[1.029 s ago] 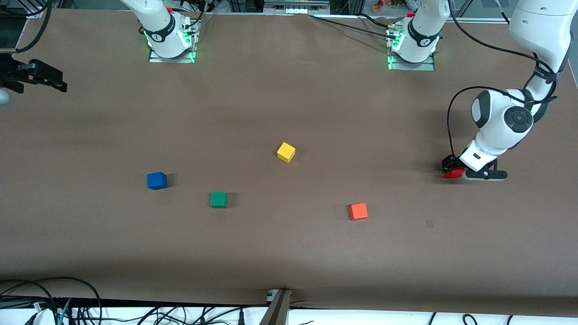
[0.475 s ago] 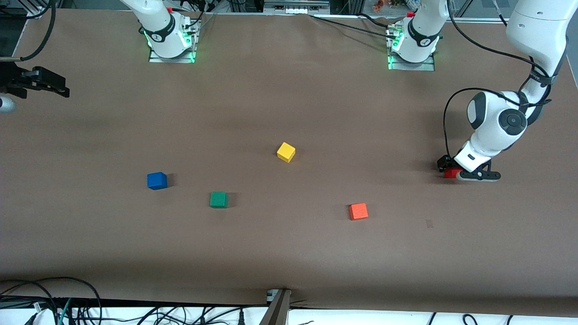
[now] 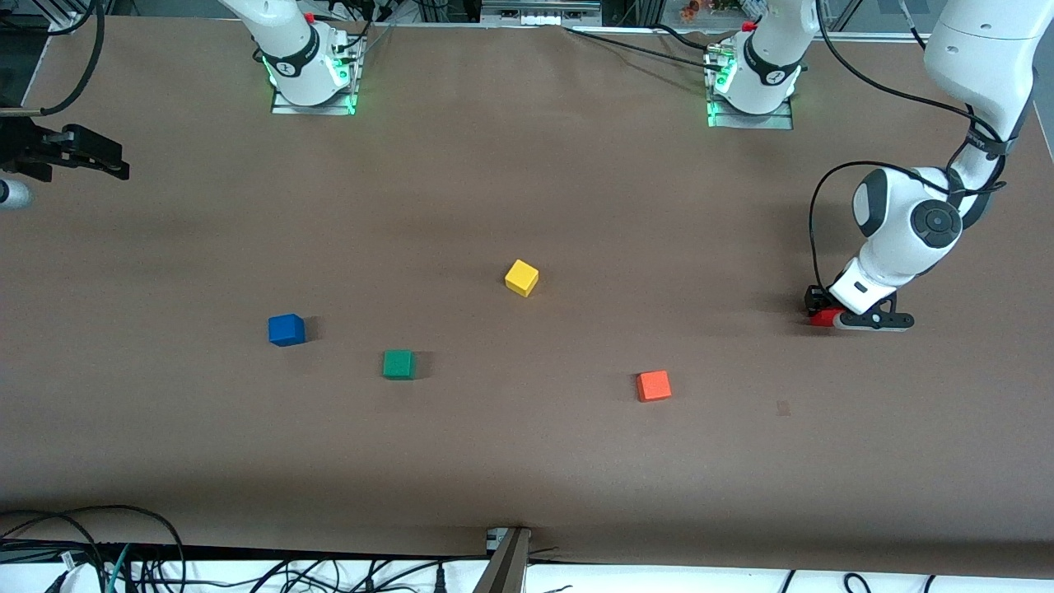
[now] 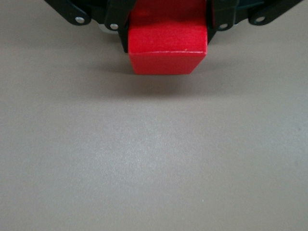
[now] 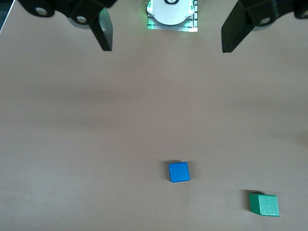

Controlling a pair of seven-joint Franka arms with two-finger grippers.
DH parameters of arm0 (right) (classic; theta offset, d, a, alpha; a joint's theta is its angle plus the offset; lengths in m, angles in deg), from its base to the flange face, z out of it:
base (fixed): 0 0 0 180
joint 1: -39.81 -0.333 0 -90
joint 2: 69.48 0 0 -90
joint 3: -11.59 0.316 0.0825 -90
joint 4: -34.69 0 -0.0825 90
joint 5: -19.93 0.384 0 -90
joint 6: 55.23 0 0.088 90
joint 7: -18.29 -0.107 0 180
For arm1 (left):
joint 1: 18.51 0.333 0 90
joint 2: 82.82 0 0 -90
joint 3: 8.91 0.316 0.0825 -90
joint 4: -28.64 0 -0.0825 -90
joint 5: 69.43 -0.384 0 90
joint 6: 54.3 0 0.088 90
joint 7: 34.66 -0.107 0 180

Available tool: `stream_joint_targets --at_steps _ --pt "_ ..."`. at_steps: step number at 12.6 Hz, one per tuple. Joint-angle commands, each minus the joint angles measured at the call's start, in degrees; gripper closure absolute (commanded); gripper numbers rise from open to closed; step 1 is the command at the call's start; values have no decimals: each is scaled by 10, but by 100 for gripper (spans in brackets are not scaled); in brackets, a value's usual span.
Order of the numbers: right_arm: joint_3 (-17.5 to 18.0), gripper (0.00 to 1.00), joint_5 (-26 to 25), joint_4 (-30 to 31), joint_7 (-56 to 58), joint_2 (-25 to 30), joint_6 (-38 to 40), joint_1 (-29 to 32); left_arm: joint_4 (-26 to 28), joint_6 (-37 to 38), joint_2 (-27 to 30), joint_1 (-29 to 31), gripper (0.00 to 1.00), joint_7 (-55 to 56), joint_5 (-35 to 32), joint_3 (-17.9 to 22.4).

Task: Pass red block to right arm, stack on blue
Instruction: 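Lift the red cube with the left gripper while the right gripper advances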

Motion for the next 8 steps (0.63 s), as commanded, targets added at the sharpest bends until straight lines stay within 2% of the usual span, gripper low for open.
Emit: stream_joint_targets --at_steps 1,4,6,8 --pt "6 0 13 -10 3 -24 1 -6 -6 8 27 5 87 -7 -5 -17" --pt "6 0 19 -12 1 -40 -3 -7 -32 70 50 6 87 -9 -4 -46" --pt "2 0 43 -13 7 -63 -10 -3 -65 132 53 6 87 -10 7 -63" --pt "1 0 46 -14 13 -72 -12 0 -99 197 53 6 86 -14 63 -74"
